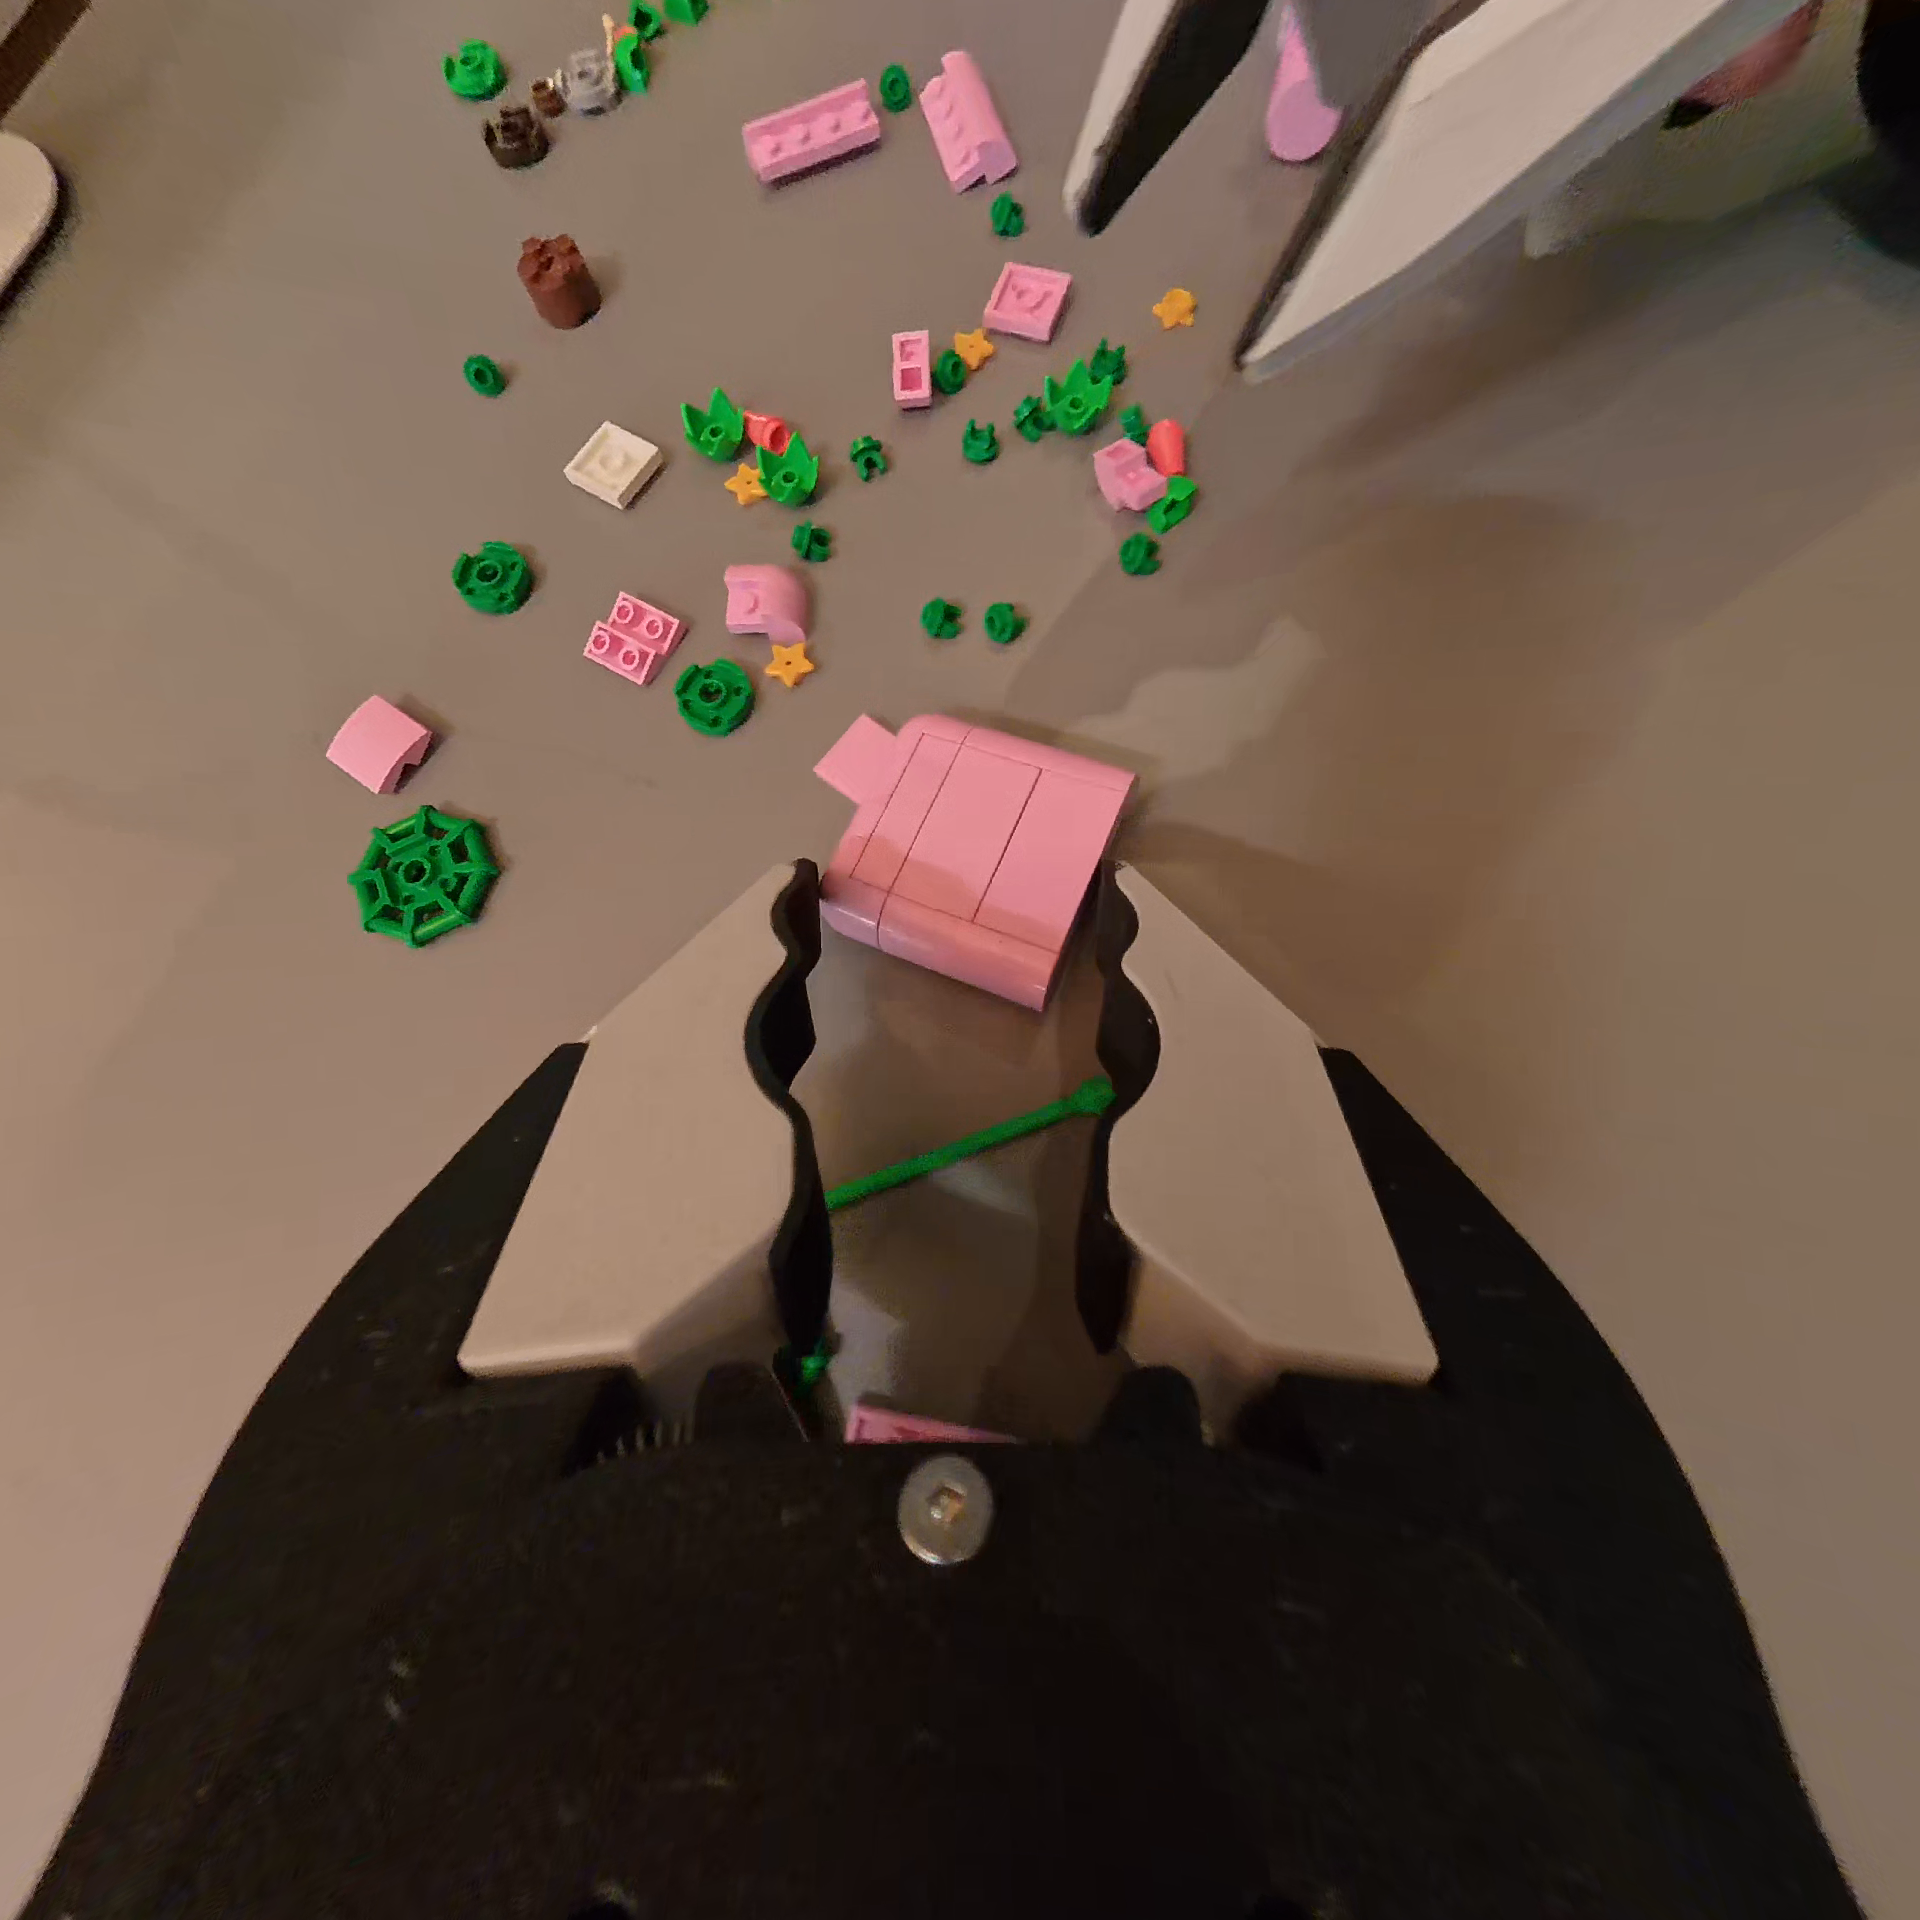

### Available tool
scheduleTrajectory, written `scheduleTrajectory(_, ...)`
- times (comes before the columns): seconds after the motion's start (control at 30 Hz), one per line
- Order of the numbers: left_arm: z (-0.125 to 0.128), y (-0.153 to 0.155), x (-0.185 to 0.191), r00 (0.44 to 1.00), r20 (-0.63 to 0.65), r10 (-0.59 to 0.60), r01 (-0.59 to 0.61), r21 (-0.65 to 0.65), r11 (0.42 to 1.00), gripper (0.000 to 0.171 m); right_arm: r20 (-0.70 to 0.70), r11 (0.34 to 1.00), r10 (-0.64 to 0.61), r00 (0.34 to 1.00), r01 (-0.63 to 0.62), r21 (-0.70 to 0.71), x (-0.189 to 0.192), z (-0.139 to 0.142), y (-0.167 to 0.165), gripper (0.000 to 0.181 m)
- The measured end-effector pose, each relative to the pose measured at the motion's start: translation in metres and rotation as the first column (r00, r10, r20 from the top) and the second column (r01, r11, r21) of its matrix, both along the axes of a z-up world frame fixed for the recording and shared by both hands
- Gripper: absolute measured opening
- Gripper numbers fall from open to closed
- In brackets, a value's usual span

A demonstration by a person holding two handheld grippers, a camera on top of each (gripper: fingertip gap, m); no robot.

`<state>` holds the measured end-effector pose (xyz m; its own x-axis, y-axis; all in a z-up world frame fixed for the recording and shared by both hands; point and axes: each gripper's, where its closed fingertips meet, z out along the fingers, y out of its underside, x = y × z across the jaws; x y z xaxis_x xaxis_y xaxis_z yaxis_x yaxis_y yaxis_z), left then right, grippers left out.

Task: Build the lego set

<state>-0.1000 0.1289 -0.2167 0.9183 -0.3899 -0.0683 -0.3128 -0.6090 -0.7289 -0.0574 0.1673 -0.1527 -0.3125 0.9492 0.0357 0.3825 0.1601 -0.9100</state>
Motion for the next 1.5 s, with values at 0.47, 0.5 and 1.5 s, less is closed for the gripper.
scheduleTrajectory(0.47,0.010,-0.022,0.059,0.986,0.025,-0.163,0.162,0.024,0.986,0.039,0.048,1.000,-0.004,0.999,0.005,-0.006,-0.002,-0.014,0.003,0.027)
scheduleTrajectory(0.5,0.013,-0.021,0.058,0.987,0.042,-0.155,0.153,0.036,0.988,0.042,0.051,1.000,0.000,0.999,0.000,-0.008,-0.002,-0.014,0.002,0.027)
scheduleTrajectory(1.5,0.060,-0.020,0.010,0.958,0.283,-0.043,-0.017,0.205,0.979,0.015,0.251,0.972,0.159,0.955,-0.196,0.129,0.001,-0.065,-0.045,0.031)
